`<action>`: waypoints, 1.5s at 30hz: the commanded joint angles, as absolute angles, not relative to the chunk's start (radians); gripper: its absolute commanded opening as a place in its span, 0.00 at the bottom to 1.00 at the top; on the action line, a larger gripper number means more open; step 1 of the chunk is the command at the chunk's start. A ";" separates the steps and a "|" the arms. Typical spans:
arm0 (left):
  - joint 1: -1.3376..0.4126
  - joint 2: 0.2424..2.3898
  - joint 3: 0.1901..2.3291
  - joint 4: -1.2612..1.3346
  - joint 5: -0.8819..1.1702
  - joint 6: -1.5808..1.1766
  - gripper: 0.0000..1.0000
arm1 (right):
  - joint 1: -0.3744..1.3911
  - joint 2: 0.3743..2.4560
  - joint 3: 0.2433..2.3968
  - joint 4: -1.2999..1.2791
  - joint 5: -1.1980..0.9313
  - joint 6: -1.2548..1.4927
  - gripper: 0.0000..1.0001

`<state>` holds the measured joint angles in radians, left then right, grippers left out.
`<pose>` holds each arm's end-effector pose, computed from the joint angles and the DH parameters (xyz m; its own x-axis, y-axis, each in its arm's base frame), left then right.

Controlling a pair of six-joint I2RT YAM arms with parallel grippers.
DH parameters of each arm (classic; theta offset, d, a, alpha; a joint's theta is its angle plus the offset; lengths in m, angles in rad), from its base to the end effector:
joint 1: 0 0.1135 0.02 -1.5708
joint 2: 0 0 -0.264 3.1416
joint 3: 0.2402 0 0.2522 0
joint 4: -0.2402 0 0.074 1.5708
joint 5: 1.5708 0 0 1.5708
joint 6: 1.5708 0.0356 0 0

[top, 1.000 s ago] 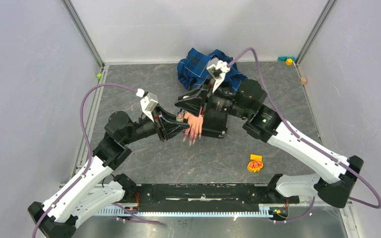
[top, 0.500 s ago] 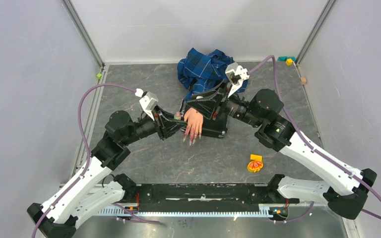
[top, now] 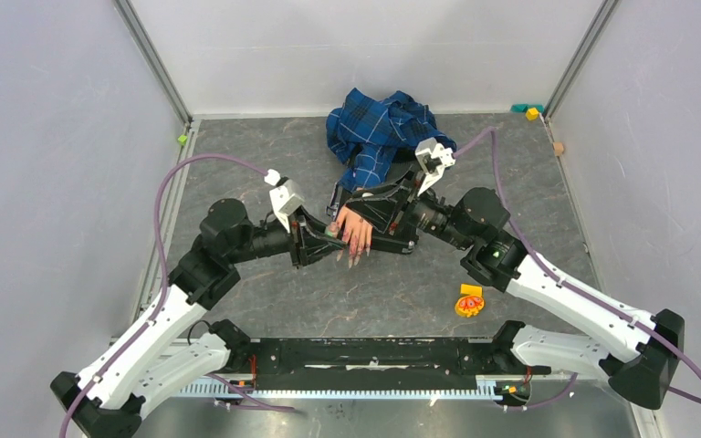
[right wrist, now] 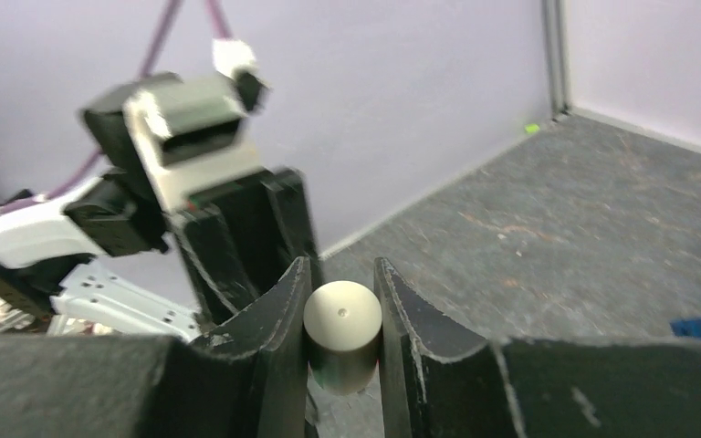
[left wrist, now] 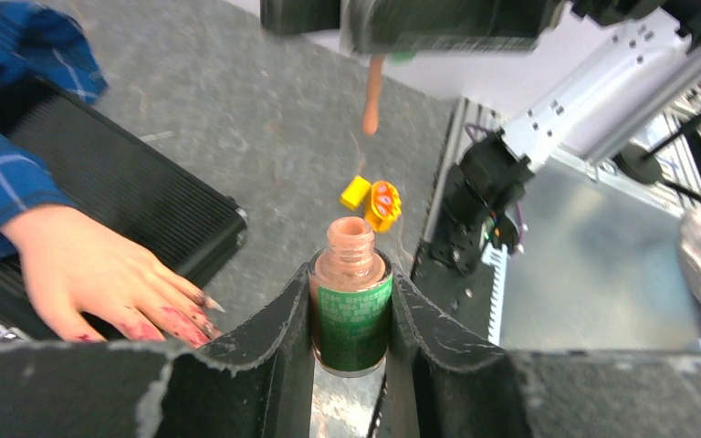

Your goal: Paint the nails

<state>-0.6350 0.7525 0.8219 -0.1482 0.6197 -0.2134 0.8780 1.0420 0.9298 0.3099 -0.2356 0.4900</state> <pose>0.1247 -0.1176 0.3627 -0.2629 -0.0204 -0.9646 0.9141 0.3147 -0.2558 0.1491 0.1926 0.3950 -0.3102 0.3428 -0.8867 -0.8482 0.3215 0.4210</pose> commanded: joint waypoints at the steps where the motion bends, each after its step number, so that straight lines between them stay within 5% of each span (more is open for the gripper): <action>1: -0.633 0.779 0.856 -0.170 0.772 -0.144 0.02 | 0.910 1.047 0.963 0.460 -0.275 0.519 0.00; 45: -0.632 0.765 0.851 -0.135 0.786 -0.172 0.02 | 0.962 1.163 1.027 0.454 -0.337 0.504 0.00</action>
